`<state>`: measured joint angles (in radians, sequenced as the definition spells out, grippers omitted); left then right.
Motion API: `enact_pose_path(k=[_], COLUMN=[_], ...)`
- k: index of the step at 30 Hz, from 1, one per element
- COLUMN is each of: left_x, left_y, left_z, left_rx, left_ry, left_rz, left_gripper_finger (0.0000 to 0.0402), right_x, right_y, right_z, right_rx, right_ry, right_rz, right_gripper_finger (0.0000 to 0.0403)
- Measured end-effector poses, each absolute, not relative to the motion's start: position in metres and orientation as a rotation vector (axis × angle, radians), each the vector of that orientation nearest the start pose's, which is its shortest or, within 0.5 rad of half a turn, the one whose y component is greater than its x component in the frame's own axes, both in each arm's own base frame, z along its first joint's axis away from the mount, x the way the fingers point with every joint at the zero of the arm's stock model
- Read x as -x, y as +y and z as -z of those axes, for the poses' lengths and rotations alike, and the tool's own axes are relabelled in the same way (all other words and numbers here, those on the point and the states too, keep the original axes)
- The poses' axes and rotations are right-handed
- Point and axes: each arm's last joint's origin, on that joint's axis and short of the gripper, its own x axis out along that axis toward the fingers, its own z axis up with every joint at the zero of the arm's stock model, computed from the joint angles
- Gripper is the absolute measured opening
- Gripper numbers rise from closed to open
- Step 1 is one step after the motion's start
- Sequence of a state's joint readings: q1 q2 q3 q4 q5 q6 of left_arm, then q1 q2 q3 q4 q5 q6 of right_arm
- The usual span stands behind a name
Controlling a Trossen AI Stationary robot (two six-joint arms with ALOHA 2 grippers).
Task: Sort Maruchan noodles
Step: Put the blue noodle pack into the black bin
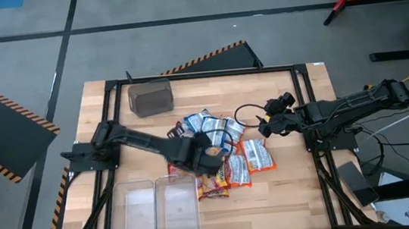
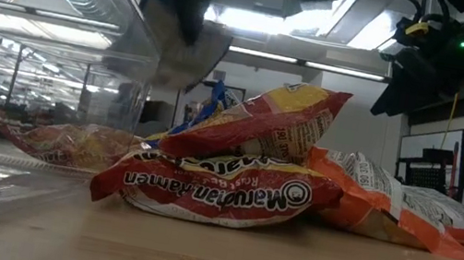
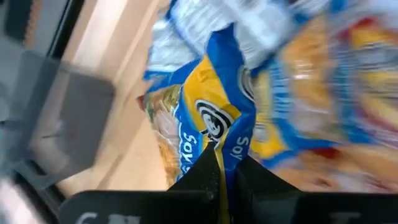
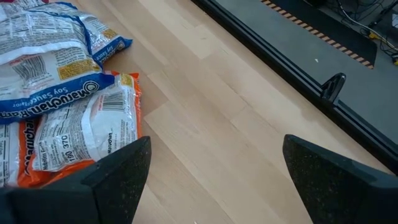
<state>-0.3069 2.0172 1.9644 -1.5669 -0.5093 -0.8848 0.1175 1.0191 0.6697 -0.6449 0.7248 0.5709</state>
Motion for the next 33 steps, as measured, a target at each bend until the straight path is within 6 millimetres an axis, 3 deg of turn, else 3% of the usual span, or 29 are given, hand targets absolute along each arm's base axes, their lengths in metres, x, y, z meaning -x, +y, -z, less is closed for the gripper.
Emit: enact_pose_path(k=[7,11,16,23,28,33], left_x=[-0.337,-0.331,-0.335,-0.342,-0.331,-0.31], left_y=[-0.133,-0.127,-0.076,0.021,0.088,0.132], left_z=[-0.325,-0.339,-0.356,-0.357,-0.35,-0.339], left_rx=[0.097,0.032,-0.031,-0.081,-0.078,-0.085], left_ry=[1.163,1.036,0.977,1.098,1.201,1.308], left_rz=[-0.674,-0.731,-0.85,-1.006,-1.139,-1.231], left_gripper_finger=[0.0001,0.0001,0.0,0.0,0.0,0.0], right_x=[-0.183,-0.183,-0.183,-0.183,-0.183,-0.183], right_y=[0.002,0.002,0.002,0.002,0.002,0.002], right_z=[-0.226,-0.227,-0.227,-0.227,-0.227,-0.227], right_rx=[-0.106,-0.11,-0.112,-0.112,-0.11,-0.11], right_ry=[0.714,0.708,0.705,0.705,0.708,0.708], right_rz=[0.785,0.784,0.784,0.784,0.784,0.785], right_gripper_finger=[0.0351,0.0351,0.0351,0.0351,0.0351,0.0351])
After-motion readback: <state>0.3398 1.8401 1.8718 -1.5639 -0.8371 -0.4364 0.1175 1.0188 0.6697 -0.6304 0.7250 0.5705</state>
